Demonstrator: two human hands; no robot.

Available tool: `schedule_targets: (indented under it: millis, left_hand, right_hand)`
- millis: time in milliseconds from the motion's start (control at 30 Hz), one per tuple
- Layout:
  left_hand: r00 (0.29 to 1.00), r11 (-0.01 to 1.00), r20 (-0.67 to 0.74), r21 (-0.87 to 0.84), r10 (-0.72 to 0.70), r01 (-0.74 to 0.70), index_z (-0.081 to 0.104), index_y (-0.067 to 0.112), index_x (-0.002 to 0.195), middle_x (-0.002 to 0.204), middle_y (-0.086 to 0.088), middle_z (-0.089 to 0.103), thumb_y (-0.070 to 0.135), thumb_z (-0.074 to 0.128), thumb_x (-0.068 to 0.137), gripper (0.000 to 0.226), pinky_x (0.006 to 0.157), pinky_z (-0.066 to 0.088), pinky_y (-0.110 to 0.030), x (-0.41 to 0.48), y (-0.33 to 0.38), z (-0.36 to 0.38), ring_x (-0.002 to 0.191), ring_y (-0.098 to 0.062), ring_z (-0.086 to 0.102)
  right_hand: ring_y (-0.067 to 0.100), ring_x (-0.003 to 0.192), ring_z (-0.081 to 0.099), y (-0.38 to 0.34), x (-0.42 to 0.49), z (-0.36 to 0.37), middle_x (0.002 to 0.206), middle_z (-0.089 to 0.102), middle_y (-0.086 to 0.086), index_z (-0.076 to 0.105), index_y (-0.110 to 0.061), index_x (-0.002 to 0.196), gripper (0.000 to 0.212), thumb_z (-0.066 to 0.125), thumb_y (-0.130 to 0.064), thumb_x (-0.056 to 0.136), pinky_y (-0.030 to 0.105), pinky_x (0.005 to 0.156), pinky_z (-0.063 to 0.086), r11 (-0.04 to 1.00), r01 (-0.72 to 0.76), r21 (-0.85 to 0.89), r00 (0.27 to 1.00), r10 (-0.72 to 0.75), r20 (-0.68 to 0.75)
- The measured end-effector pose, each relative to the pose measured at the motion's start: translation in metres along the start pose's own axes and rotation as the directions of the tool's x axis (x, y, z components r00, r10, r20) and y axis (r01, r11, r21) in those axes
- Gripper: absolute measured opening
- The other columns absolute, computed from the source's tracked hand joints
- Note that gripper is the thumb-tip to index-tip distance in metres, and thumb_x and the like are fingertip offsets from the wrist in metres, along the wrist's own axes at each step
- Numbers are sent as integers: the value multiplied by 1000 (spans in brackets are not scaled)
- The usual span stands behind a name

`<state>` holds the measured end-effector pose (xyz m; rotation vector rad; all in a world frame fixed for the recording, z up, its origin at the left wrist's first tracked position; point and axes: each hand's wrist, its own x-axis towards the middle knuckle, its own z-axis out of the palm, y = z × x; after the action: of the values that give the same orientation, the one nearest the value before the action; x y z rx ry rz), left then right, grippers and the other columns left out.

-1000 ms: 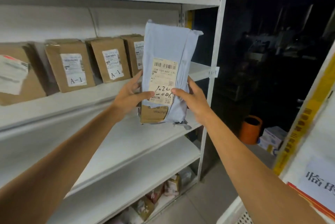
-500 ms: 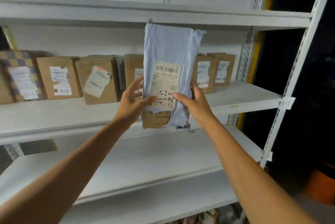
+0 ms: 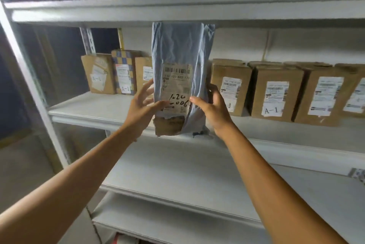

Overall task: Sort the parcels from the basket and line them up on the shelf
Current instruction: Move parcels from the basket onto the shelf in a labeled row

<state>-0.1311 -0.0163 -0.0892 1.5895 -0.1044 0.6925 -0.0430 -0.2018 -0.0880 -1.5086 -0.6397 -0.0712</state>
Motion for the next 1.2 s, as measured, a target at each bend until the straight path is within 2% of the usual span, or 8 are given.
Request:
schedule_targets:
  millis: [167,333,500,733,800,900,1033,1200]
  left_hand:
    - [996,990,-77,137,37,-27,46,36,133,131,-2,59,27,81,72,72,84,57,-45,12,-12,-53,117,-20,59]
    - [995,989,-99,151,10,5,35,29,144,139,-5,53,36,81,64,92,86,56,-43,35,-29,-113,122,-22,56]
    - [999,991,-32,126,-42,46,26,32,148,142,-6,49,37,83,62,102,91,54,-48,73,-56,-168,125,-25,53]
    - [997,991,77,136,-29,19,34,31,142,139,-1,47,8,72,81,76,74,59,-27,133,-95,-206,120,-24,54]
    - [994,990,108,140,-25,9,33,26,145,139,-4,48,5,69,83,75,75,59,-29,151,-104,-212,119,-25,55]
    - [992,978,125,206,-10,-16,29,25,148,137,-7,51,5,69,83,79,81,59,-36,171,-122,-219,118,-24,57]
    - [991,980,134,194,12,-38,33,23,146,138,-7,51,6,70,83,75,87,56,-41,193,-138,-221,123,-26,54]
    - [991,975,135,218,12,-41,33,22,147,142,-8,48,8,73,81,78,96,51,-49,218,-155,-218,130,-28,47]
  right_hand:
    - [6,107,56,10,25,60,115,58,-10,46,-26,125,54,76,-22,81,18,82,46,997,-37,70,997,32,77]
    - [20,120,57,15,50,122,131,59,1,45,-21,135,84,81,-43,63,46,104,46,995,-21,98,996,12,87]
    - [13,113,57,34,83,177,126,58,-3,41,-22,134,63,75,-15,82,36,104,46,998,-40,47,998,37,54]
    - [18,109,62,63,124,226,122,62,2,50,-9,133,55,74,-20,85,25,86,54,982,-88,-165,991,69,-114]
    - [18,104,62,67,133,237,117,63,4,54,-4,127,47,73,-16,85,17,79,53,971,-73,-227,984,33,-178]
    - [21,101,66,75,142,251,112,69,5,60,-12,115,39,76,-25,82,39,87,56,936,-87,-341,965,-6,-263]
    - [23,98,67,92,159,258,107,70,0,57,-26,103,43,71,-49,71,49,83,57,904,-130,-407,939,-20,-345]
    - [26,103,65,90,174,265,113,68,5,56,-16,108,32,72,-31,84,45,87,55,860,-198,-470,921,-1,-390]
